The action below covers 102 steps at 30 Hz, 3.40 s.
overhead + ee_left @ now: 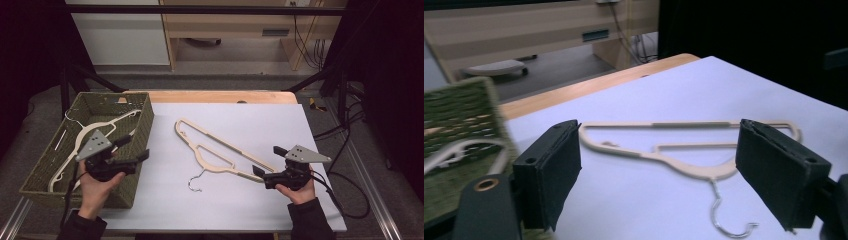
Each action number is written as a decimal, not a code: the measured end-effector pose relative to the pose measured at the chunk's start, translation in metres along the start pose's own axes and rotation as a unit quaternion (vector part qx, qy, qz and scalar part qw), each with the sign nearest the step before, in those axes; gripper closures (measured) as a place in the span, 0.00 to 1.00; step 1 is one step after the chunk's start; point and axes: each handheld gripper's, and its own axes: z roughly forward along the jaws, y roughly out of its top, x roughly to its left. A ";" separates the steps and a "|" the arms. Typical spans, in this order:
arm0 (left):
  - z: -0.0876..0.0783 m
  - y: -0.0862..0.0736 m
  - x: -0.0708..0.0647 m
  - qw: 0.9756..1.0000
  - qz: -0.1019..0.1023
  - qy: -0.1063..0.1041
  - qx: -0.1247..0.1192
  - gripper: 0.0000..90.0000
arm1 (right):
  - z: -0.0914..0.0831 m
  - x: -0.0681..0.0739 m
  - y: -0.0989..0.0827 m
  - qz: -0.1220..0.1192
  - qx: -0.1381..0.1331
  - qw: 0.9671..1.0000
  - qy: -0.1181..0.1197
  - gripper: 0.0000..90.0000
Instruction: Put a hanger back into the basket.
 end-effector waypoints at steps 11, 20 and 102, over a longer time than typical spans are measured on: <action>0.044 -0.010 -0.042 0.998 0.030 -0.026 0.045 0.20 | 0.002 0.003 0.000 -0.001 0.000 1.000 0.005 0.04; 0.089 -0.024 -0.074 0.995 0.038 -0.029 0.088 0.20 | 0.004 0.005 -0.001 -0.003 0.003 1.000 0.007 0.04; 0.148 -0.047 -0.094 0.975 0.029 0.009 0.220 0.99 | 0.081 0.039 -0.015 -0.038 0.071 0.995 0.055 0.13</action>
